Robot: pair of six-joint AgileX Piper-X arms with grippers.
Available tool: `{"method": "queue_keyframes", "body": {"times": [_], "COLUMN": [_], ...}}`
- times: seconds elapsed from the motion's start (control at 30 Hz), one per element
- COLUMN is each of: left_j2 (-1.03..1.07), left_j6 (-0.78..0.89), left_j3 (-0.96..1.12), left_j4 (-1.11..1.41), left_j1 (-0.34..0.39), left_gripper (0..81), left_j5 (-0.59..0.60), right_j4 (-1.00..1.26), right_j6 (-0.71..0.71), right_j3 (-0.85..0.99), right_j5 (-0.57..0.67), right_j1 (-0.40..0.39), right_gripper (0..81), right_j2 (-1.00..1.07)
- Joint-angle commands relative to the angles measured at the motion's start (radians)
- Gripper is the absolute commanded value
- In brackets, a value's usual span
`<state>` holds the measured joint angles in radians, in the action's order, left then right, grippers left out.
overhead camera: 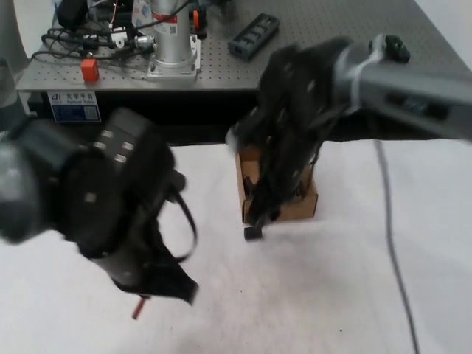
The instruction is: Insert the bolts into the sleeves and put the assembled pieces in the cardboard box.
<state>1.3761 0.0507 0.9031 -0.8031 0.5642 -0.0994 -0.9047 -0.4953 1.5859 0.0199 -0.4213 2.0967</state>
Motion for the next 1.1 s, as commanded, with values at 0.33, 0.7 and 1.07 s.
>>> {"method": "queue_keyframes", "body": {"times": [0.33,0.7,1.07], "left_j2": [-0.104,-0.104,-0.109], "left_j6": [-0.059,-0.079,-0.038], "left_j3": [-0.010,-0.010,-0.010], "left_j4": [-0.014,-0.016,-0.032], "left_j1": [-0.075,-0.075,-0.075], "left_gripper": [0.7,0.7,0.7], "left_j5": [-0.001,-0.001,0.171], "right_j4": [0.103,0.078,-0.055], "right_j6": [-0.067,-0.093,-0.001], "right_j3": [0.016,0.016,0.013], "right_j5": [-0.131,-0.141,-0.004], "right_j1": [-0.020,-0.023,0.004], "right_gripper": [35.1,13.8,1.5], "right_j2": [0.050,0.089,0.025]}}
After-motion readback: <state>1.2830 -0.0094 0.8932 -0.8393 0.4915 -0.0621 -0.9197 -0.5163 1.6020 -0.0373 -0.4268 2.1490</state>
